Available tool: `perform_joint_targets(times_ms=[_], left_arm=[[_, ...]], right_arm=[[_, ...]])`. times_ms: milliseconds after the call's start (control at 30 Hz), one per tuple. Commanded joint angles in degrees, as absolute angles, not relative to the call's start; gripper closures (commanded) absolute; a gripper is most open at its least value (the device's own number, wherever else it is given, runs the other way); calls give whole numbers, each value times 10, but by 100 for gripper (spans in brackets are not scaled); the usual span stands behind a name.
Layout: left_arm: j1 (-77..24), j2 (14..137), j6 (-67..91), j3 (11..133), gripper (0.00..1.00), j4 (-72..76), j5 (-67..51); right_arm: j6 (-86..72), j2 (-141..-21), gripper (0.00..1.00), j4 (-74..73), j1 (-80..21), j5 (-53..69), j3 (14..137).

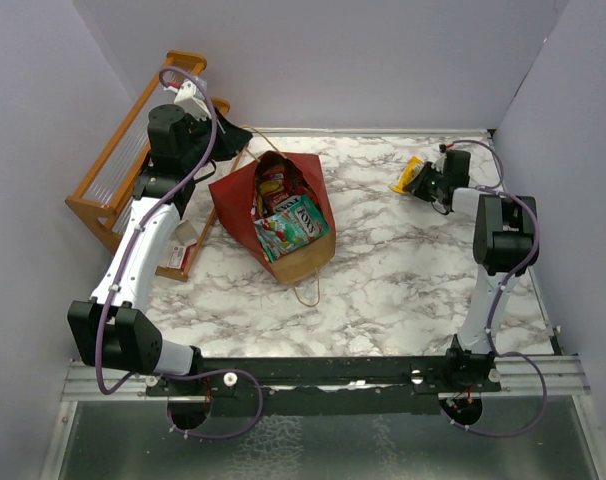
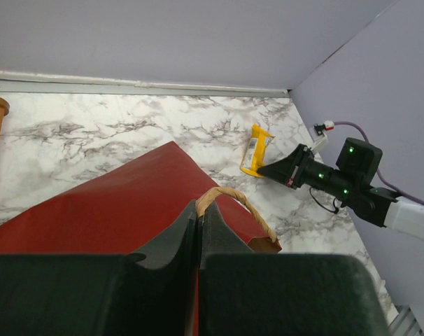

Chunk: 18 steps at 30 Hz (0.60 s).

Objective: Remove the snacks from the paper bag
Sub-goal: Place the snack at the center of the board.

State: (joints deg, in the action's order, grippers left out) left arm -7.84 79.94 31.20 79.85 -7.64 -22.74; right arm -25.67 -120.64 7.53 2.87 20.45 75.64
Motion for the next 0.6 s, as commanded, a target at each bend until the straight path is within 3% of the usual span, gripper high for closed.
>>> perform_joint_targets(times_ms=[0, 167, 333, 567], left_arm=[[-74, 797, 290, 788, 100, -71, -221], [-71, 794, 286, 780, 100, -68, -210], [-70, 791, 285, 779, 100, -61, -208], [-70, 788, 282, 769, 100, -60, -203]], right_arm=[[-243, -1167, 94, 48, 55, 143, 736], [-204, -1164, 92, -22, 74, 97, 760], [-205, -1175, 83, -67, 89, 131, 778], [-221, -1093, 71, -64, 95, 123, 713]])
